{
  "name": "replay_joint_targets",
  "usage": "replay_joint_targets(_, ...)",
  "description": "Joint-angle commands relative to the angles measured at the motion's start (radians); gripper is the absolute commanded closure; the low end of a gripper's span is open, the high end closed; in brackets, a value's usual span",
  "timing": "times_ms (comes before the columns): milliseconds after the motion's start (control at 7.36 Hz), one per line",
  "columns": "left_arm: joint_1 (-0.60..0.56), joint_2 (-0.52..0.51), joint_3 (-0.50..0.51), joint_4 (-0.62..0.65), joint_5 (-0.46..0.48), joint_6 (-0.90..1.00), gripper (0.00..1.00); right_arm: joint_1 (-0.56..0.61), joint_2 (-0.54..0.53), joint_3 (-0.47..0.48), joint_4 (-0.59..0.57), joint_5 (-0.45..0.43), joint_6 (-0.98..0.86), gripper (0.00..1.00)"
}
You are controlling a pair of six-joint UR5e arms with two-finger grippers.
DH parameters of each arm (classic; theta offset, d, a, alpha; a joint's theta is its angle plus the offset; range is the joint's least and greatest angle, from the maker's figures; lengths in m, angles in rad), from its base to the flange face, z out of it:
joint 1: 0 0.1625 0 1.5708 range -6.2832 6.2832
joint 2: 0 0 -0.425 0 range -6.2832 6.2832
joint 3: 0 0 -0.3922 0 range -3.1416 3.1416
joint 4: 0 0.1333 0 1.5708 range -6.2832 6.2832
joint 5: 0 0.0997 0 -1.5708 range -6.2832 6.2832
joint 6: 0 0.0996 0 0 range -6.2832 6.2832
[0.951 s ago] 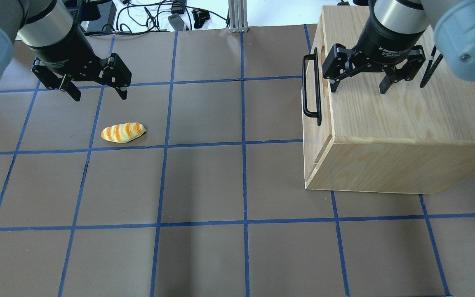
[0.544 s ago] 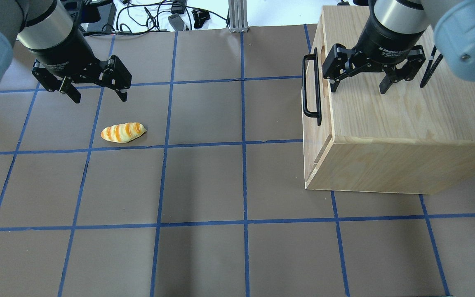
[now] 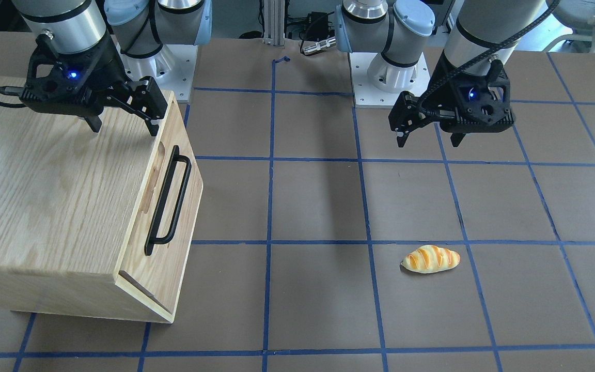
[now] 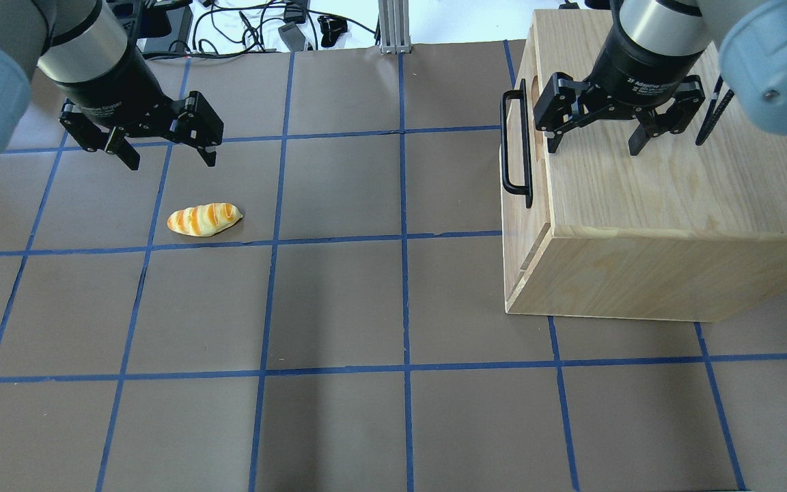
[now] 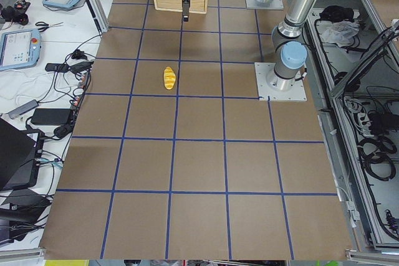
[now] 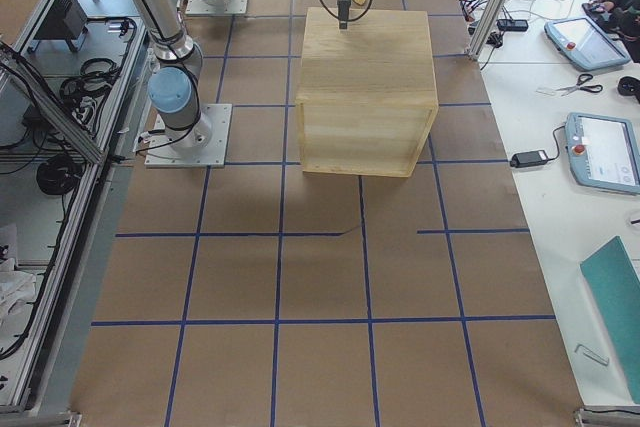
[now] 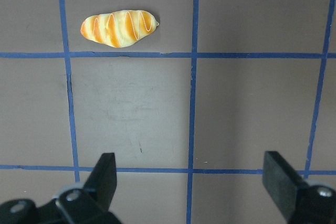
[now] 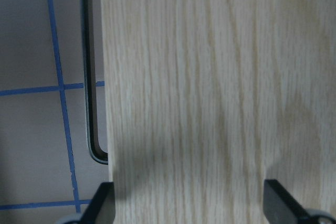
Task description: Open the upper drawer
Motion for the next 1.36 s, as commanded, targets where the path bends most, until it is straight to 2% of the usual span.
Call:
replay_joint_targets(0, 0.003, -0.012, -0.001, 0.022, -0.002, 0.001, 0.00, 0.000, 0.000, 0.000, 0.000, 0.001, 0.000, 0.00)
replay_joint_targets(680, 0.015, -0.041, 0.011, 0.026, -0.010, 0.018, 0.00, 0.000, 0.000, 0.000, 0.000, -0.001, 0.000, 0.00)
replay_joint_targets(816, 0.001, -0.056, 0.010, 0.054, -0.070, -0.008, 0.00, 0.000, 0.000, 0.000, 0.000, -0.001, 0.000, 0.00)
replay_joint_targets(951, -0.023, -0.069, 0.011, 0.116, -0.126, -0.020, 0.00, 0.000, 0.000, 0.000, 0.000, 0.001, 0.000, 0.00)
replay_joint_targets(1087, -0.084, -0.084, 0.017, 0.136, -0.131, -0.049, 0.00, 0.000, 0.000, 0.000, 0.000, -0.001, 0.000, 0.00)
replay_joint_targets(1223, -0.148, -0.107, 0.018, 0.214, -0.147, -0.118, 0.00, 0.000, 0.000, 0.000, 0.000, 0.001, 0.000, 0.00)
